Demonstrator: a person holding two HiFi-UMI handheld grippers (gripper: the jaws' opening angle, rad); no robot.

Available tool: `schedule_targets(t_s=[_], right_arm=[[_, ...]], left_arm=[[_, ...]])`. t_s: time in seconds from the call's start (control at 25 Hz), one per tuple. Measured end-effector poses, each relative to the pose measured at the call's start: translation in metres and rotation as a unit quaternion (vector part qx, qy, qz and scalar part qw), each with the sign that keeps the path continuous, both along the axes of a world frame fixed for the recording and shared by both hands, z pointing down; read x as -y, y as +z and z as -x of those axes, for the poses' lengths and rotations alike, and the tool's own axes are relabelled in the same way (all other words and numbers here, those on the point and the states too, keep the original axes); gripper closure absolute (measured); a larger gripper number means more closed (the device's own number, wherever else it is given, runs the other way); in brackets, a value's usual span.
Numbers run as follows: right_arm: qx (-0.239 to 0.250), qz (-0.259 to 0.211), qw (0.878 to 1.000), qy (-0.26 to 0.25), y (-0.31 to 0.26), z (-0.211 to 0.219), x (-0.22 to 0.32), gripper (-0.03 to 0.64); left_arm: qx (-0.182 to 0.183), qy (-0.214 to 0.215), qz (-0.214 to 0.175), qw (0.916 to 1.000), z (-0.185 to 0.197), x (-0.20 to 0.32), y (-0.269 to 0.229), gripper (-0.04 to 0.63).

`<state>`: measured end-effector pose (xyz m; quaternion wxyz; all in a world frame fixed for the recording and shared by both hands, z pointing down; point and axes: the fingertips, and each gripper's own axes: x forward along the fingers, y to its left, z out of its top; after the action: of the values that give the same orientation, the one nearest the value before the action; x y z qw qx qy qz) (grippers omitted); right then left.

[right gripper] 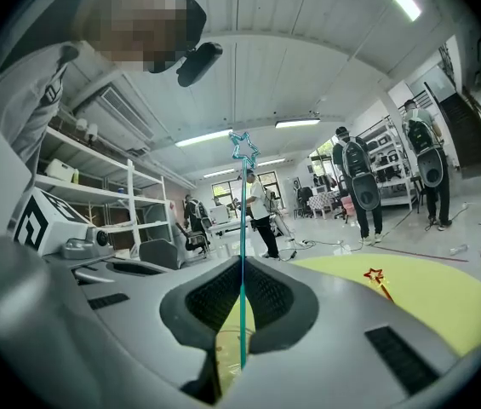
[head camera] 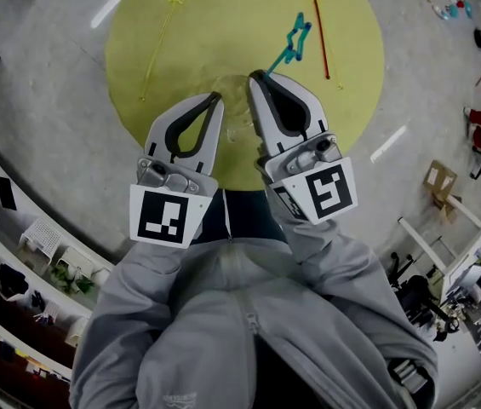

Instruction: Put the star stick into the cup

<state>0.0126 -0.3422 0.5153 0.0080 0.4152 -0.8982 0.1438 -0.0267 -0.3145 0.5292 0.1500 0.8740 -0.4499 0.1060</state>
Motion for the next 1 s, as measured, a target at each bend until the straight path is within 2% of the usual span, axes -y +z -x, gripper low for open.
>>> schedule_targets(t_s=[0.4, 1.0], right_arm=[[-0.006, 0.024, 1.0, 0.013, 0.026, 0.005, 0.002, 0.577], [-0.004, 0.017, 1.0, 0.025, 0.024, 0.009, -0.007, 0.577]], left_arm=[[-0.002, 0.004, 0.01, 0.9999, -0.001, 0.0, 0.01, 0.577], [-0.007, 0.01, 0.013, 0.9998, -0.004, -0.012, 0.012, 0.577]])
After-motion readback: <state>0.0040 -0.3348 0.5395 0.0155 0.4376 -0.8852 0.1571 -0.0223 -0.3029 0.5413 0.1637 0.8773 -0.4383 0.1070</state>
